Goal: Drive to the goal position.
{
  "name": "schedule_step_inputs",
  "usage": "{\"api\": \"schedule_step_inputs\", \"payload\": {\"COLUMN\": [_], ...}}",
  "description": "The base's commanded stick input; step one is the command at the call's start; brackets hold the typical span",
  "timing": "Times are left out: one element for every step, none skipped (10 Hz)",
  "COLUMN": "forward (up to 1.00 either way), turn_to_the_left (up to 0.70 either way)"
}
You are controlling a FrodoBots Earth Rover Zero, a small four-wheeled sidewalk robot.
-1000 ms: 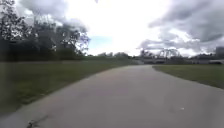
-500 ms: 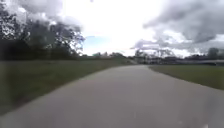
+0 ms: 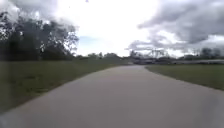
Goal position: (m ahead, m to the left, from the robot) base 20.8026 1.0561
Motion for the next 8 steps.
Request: {"api": "schedule_step_inputs", "payload": {"forward": [1.00,1.00,1.00,1.00,1.00,1.00,1.00,1.00], "turn_to_the_left": [-0.06,-0.06,-0.06,-0.06,-0.06,-0.06,-0.06,-0.06]}}
